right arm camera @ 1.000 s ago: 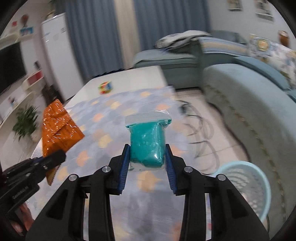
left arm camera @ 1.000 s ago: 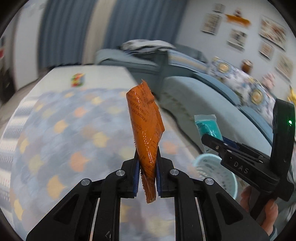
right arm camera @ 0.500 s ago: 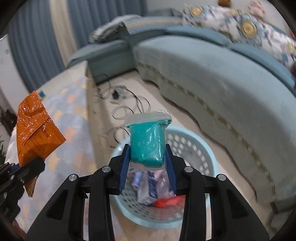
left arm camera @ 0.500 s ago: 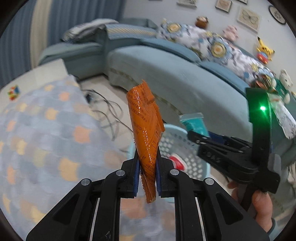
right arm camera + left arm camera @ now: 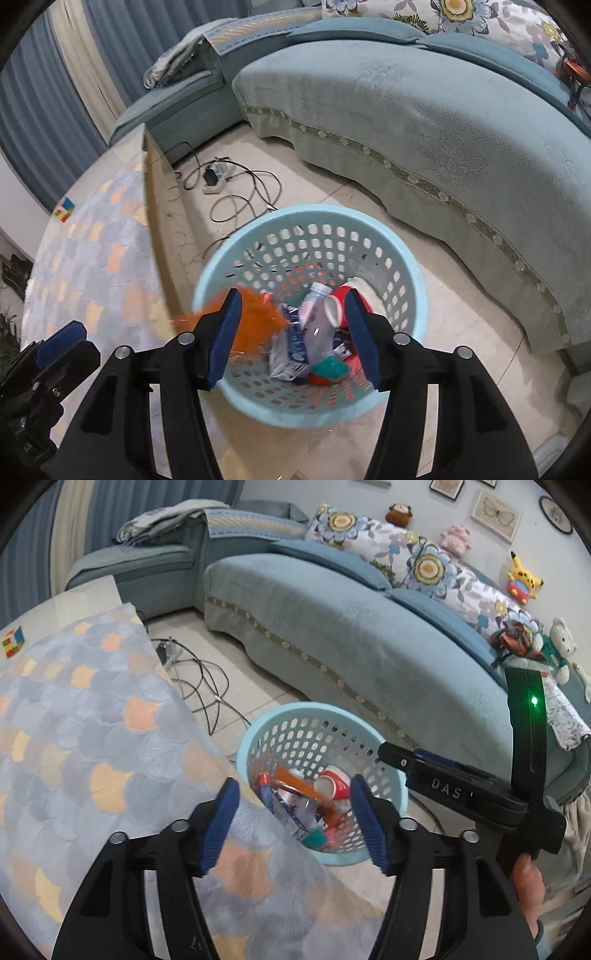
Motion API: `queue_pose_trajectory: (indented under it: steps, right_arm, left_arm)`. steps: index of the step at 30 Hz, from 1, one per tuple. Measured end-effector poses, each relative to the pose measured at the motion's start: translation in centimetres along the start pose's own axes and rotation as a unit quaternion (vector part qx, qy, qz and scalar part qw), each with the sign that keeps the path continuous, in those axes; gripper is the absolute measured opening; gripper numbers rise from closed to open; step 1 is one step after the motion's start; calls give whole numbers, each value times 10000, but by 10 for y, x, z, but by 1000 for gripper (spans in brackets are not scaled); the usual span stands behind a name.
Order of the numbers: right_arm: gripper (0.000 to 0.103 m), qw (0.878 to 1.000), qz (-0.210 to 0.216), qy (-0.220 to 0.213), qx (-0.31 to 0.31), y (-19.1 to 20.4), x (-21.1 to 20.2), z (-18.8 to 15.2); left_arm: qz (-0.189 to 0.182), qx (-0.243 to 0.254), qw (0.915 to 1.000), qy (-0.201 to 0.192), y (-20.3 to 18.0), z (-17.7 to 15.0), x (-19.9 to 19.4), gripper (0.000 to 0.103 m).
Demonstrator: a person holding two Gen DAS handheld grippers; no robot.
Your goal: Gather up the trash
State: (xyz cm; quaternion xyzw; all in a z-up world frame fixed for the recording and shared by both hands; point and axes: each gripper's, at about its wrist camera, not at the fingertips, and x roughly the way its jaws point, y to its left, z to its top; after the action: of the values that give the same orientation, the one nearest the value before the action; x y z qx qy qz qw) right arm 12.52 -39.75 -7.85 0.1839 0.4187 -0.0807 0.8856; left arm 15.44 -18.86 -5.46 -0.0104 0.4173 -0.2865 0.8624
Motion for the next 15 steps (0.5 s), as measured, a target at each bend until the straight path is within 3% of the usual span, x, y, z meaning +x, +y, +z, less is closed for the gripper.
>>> queue_pose_trajectory:
  steps: [5,10,15]
  right_arm:
    - [54,9996,109,-274,-29,20,-43,-9]
    - [66,9970,78,-757,-148,41,-95,-22]
    - [75,9912,-319,-1239,-330,59,-139,-46]
  left_arm:
    - [-8,-6,9999,-111,-3,-10,-35,68]
    - [77,-256,9983,-517,-1,-26,-87,76]
    - [162,-672,9922,-1041,0,-49,-131,81]
